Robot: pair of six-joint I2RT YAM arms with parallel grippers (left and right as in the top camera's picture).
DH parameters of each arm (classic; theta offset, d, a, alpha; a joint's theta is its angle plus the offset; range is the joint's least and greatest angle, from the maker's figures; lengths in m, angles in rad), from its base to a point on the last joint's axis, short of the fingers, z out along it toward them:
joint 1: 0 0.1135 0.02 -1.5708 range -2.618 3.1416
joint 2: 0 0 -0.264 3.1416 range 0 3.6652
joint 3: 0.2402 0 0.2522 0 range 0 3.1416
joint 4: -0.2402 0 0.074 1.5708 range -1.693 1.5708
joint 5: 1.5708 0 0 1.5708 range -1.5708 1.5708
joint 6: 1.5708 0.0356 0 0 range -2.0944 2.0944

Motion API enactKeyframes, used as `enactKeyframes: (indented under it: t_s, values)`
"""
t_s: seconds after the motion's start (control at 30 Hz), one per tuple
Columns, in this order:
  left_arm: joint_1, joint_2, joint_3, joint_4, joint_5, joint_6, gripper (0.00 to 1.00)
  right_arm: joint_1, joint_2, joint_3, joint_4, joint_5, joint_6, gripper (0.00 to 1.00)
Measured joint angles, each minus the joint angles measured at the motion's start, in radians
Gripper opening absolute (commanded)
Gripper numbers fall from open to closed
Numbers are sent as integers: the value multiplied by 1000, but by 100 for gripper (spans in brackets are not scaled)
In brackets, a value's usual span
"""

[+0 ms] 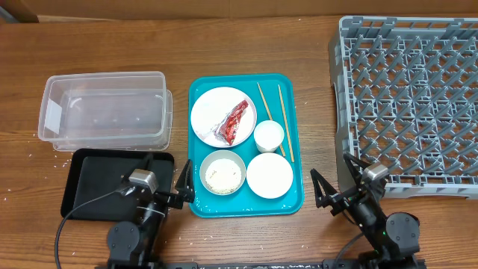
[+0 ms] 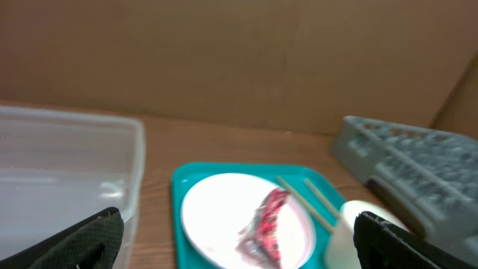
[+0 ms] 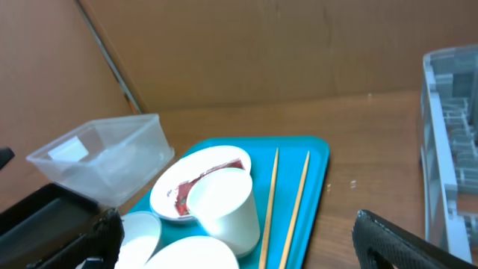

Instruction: Sort waste into correct bins and load items into the dishwasher

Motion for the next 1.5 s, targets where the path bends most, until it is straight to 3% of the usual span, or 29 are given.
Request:
enactKeyframes:
  t_s: [0.17,0.27,0.43,0.53,0.67,0.77,0.9,1.2,1.33,1.5]
  values:
    - [0,22,227,-116,32,-26,100,0,16,240,-243,40,18,100]
    - [0,124,454,-305,36,-32,100,0,124,451,-416,72,21,100]
    - [0,516,792,-670,51,-36,100,0,378,710,-653,89,22,100]
    - [0,775,1056,-983,55,-23,100,0,549,887,-793,79,23,100]
    - [0,1025,1310,-1181,78,-17,100,0,713,1091,-846,21,22,100]
    - [1,1135,1365,-1202,182,-21,83,0,764,1131,-848,-55,23,100]
    - [-61,1276,1369,-1230,234,-27,79,0,797,1131,-855,-107,22,100]
    - [-499,1595,1370,-1147,-80,-155,72,0,864,1131,-927,-132,26,100]
    - [-587,1719,1369,-1097,-142,-198,70,0,896,1131,-936,-133,27,100]
    - [-595,1771,1369,-998,-150,-215,65,0,911,1131,-943,-134,27,100]
